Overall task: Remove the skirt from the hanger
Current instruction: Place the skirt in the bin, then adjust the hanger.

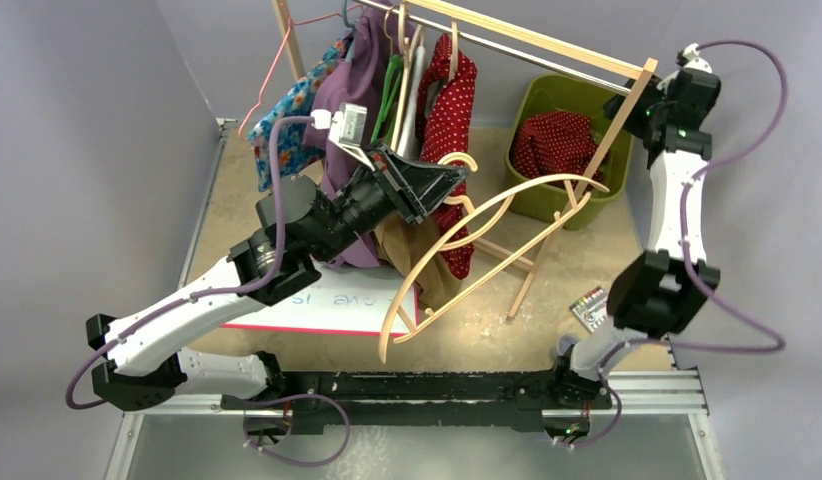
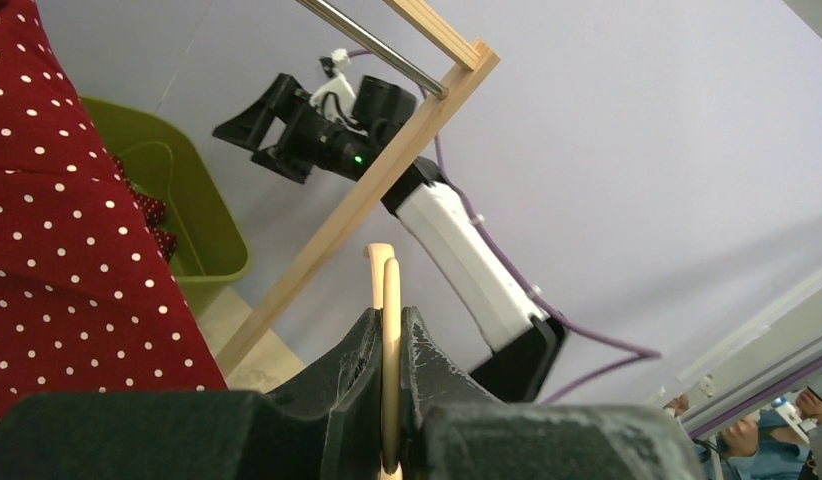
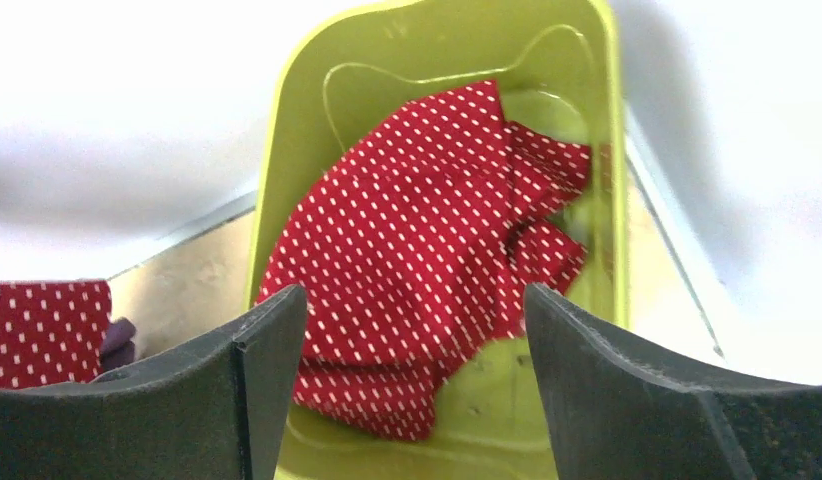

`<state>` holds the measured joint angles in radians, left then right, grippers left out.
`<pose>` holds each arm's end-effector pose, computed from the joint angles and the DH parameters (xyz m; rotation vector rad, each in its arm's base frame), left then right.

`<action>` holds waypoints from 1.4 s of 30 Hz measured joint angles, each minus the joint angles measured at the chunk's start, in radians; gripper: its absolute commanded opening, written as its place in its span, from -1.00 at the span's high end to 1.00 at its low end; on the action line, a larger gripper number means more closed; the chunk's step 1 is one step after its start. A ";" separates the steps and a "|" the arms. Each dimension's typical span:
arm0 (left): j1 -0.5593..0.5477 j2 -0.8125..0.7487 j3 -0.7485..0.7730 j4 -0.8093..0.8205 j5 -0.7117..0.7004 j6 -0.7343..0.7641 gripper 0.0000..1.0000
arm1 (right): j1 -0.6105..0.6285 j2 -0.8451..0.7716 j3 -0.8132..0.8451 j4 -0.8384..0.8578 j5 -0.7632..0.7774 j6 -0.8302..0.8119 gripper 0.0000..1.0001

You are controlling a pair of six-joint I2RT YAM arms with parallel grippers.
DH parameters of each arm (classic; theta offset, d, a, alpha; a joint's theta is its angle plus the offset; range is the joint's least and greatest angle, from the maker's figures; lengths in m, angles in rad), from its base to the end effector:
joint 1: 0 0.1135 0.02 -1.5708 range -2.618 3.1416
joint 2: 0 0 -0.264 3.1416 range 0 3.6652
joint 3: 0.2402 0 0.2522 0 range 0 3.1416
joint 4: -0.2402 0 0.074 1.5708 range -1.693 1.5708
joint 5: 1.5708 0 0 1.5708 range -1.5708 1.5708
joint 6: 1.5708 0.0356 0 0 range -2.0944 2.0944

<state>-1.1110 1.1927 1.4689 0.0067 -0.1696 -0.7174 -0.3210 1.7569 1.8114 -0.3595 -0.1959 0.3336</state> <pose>0.1148 -0.2183 0.5138 0.1208 1.4341 -1.4347 0.3951 -0.1241 0.4135 0.4734 1.8135 0.1923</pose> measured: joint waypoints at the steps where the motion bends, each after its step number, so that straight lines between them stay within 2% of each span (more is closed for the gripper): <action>1: 0.000 0.000 0.002 0.000 0.000 0.000 1.00 | -0.002 -0.056 -0.037 0.000 0.024 -0.007 -0.70; 6: 0.000 0.008 0.025 0.002 0.004 0.002 1.00 | 0.000 -0.369 -0.314 0.020 0.106 -0.012 -0.70; 11: 0.000 0.029 0.048 0.007 0.010 0.003 1.00 | 0.002 -0.690 -0.569 0.016 0.161 0.051 -0.69; 15: 0.000 0.030 0.048 0.010 0.009 0.004 1.00 | 0.002 -0.920 -0.651 -0.017 0.179 0.074 -0.68; 19: 0.000 0.018 0.038 0.021 -0.007 0.009 1.00 | 0.002 -1.109 -0.650 -0.082 0.179 0.074 -0.68; 24: 0.000 0.003 0.038 0.031 -0.030 0.030 1.00 | 0.041 -1.237 -0.639 -0.217 0.157 0.072 -0.68; 27: 0.000 0.000 0.038 0.040 -0.037 0.031 1.00 | 0.079 -1.263 -0.639 -0.300 0.063 0.032 -0.67; 33: 0.000 0.004 0.038 0.059 -0.043 0.042 1.00 | 0.174 -1.266 -0.639 -0.358 -0.298 -0.055 -0.75; 39: 0.000 0.012 0.037 0.082 -0.049 0.056 1.00 | 0.214 -1.265 -0.642 -0.289 -0.638 -0.010 -0.76; 42: 0.000 0.009 0.014 0.111 -0.065 0.056 1.00 | 0.216 -1.262 -0.649 -0.234 -0.729 0.025 -0.78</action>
<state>-1.1110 1.2015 1.4826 0.1181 -0.2344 -0.6609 -0.1055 0.4946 1.1622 -0.5934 -0.9249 0.3584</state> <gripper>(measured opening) 0.059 0.884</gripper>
